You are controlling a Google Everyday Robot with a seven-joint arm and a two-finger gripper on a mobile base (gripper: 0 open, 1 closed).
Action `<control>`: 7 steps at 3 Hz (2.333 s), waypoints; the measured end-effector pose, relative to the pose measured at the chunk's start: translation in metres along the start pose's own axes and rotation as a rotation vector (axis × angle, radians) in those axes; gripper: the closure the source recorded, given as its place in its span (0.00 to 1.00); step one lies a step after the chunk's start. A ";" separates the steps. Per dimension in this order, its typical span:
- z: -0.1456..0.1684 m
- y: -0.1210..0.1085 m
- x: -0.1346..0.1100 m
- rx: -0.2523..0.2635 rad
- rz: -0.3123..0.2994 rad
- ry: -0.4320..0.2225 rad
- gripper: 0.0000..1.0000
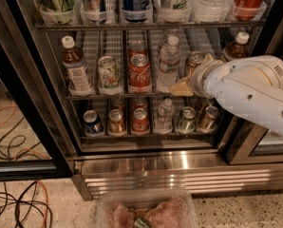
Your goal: Pick orange can from middle shelf of fridge
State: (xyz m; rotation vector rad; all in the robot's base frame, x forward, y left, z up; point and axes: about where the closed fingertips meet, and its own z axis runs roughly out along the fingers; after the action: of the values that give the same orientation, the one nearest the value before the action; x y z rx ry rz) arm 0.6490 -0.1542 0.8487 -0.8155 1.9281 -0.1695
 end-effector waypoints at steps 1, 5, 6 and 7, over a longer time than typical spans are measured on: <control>0.000 0.000 0.000 0.000 0.000 0.000 0.42; 0.000 0.000 0.000 0.000 0.000 0.000 1.00; 0.000 0.000 0.000 0.000 0.000 0.000 0.91; 0.000 0.000 0.000 0.000 0.000 0.000 0.72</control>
Offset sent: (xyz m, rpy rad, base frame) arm 0.0000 0.0000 0.0000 0.0000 0.0000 0.0000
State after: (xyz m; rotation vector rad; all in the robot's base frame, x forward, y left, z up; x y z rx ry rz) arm 0.6490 -0.1541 0.8488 -0.8155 1.9278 -0.1696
